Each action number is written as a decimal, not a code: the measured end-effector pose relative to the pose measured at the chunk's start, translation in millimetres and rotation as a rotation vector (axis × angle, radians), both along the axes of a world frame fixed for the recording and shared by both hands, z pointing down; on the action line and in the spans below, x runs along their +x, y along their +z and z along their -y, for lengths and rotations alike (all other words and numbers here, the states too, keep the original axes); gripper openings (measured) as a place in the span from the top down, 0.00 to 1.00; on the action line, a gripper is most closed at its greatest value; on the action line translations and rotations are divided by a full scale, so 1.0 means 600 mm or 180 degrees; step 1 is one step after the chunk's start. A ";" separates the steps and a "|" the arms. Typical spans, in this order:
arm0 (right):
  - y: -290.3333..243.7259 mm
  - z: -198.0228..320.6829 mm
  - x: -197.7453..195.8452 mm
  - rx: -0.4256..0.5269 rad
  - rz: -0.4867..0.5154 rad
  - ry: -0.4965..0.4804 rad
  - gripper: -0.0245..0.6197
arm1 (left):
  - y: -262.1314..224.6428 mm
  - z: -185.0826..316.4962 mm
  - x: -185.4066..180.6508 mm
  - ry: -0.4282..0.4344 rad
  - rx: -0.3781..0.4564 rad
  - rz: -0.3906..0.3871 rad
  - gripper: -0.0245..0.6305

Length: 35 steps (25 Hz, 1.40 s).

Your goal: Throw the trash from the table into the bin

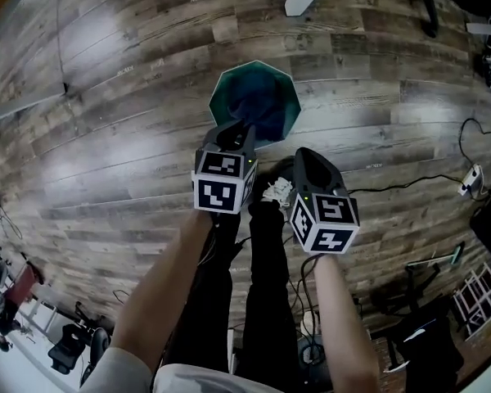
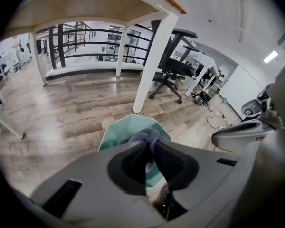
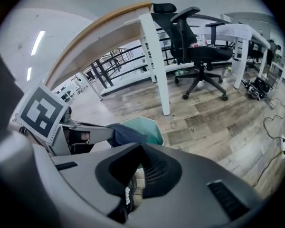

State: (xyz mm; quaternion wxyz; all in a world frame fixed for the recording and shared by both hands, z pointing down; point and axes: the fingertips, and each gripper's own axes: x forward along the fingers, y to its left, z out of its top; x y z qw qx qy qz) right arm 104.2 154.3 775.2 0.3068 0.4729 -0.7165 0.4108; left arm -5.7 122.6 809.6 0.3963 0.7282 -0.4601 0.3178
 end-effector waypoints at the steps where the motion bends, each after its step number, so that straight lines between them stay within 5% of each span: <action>1: 0.007 0.000 -0.007 -0.0006 0.0002 -0.0051 0.92 | 0.005 -0.001 -0.003 -0.0006 -0.0018 0.0010 0.88; 9: 0.026 0.006 -0.045 -0.0002 0.0025 -0.0185 0.92 | 0.006 0.006 -0.026 -0.0011 -0.0039 -0.0023 0.88; 12: 0.020 0.010 -0.060 0.0019 0.0056 -0.0217 0.92 | 0.004 0.008 -0.029 -0.0060 -0.0088 -0.0058 0.79; 23: 0.017 0.028 -0.093 0.0013 0.0063 -0.0275 0.92 | -0.007 -0.004 -0.033 -0.0066 -0.0140 -0.0106 0.71; 35: 0.003 0.033 -0.078 0.0029 -0.0057 -0.0304 0.92 | -0.026 0.000 -0.043 -0.0193 -0.0042 -0.0072 0.94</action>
